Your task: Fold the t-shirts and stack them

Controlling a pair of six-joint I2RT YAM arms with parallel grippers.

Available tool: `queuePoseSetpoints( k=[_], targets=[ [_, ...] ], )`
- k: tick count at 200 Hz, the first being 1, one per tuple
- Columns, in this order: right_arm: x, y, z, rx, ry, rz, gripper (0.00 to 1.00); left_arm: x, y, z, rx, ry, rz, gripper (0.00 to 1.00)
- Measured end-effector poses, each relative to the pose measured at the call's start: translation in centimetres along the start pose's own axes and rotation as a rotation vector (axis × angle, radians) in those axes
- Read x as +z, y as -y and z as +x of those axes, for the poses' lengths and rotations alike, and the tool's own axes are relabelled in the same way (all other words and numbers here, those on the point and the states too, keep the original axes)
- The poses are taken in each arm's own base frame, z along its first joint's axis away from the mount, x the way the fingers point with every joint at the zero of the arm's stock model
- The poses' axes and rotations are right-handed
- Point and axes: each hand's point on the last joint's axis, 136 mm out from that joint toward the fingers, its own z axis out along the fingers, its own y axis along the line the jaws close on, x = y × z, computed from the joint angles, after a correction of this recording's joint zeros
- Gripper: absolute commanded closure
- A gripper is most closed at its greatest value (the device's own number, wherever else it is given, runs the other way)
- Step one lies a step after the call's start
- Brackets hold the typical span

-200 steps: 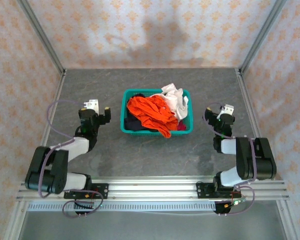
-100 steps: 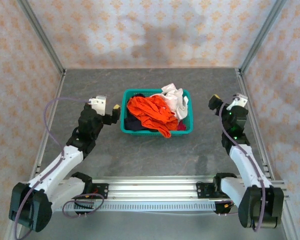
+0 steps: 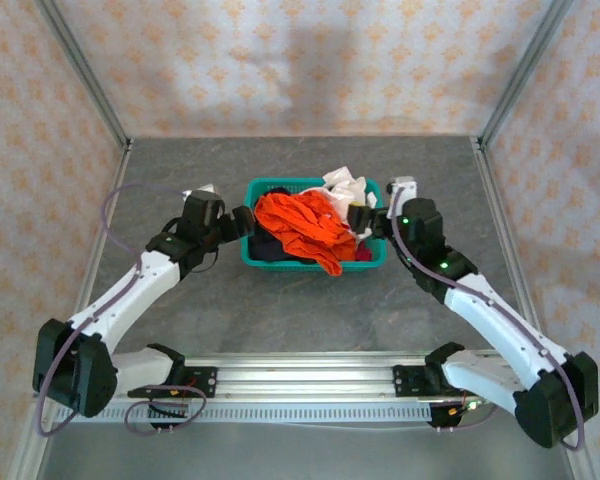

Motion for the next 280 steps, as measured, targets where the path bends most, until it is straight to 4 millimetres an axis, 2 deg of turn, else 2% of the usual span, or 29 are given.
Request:
queuePoseSetpoints(
  k=[16,32,44,75,115,123,137,180,216,223,245,258,280],
  targets=[
    [0.8,-1.2,0.8,-0.010,-0.030,-0.026,0.01,0.9,-0.1,1.1,-0.071,-0.047,-0.007,0.32],
    [1.3,-1.3,1.4,-0.004,-0.050,-0.024,0.01,1.5,0.1,1.8,-0.109,-0.076,-0.006,0.47],
    [1.6,-1.2,1.7,0.003,-0.059,-0.020,0.01,1.9,0.1,2.2,-0.135,-0.092,-0.009,0.55],
    [1.5,-1.3,1.2,0.012,-0.050,-0.019,0.01,3.1,0.3,3.4,-0.160,-0.140,-0.012,0.57],
    [1.4,-1.4,0.1,0.023,-0.025,-0.015,0.01,4.6,0.4,5.0,-0.166,-0.184,-0.027,0.78],
    [1.4,-1.3,0.1,0.031,-0.025,-0.011,0.01,4.6,0.8,5.0,-0.159,-0.184,-0.017,0.83],
    [1.4,-1.2,0.2,0.041,-0.028,-0.007,0.01,4.6,1.9,5.6,-0.144,-0.198,0.010,0.86],
    [1.4,-1.0,0.1,0.095,-0.053,0.020,0.01,5.7,6.2,7.2,-0.131,-0.222,0.062,0.86],
    [2.1,-0.9,-0.3,0.150,-0.081,0.048,0.01,7.5,11.2,8.2,-0.120,-0.238,0.124,0.85],
    [2.2,-0.9,-0.1,0.158,-0.088,0.051,0.01,7.8,12.0,8.4,-0.113,-0.240,0.136,0.81],
    [2.4,-0.5,0.5,0.182,-0.107,0.073,0.01,8.2,14.0,8.9,-0.079,-0.247,0.165,0.58],
    [2.4,-0.4,0.5,0.195,-0.108,0.082,0.01,7.9,14.3,8.9,-0.043,-0.241,0.172,0.44],
    [2.7,-0.6,0.0,0.209,-0.116,0.093,0.01,6.7,13.8,7.8,0.000,-0.189,0.167,0.31]
  ],
)
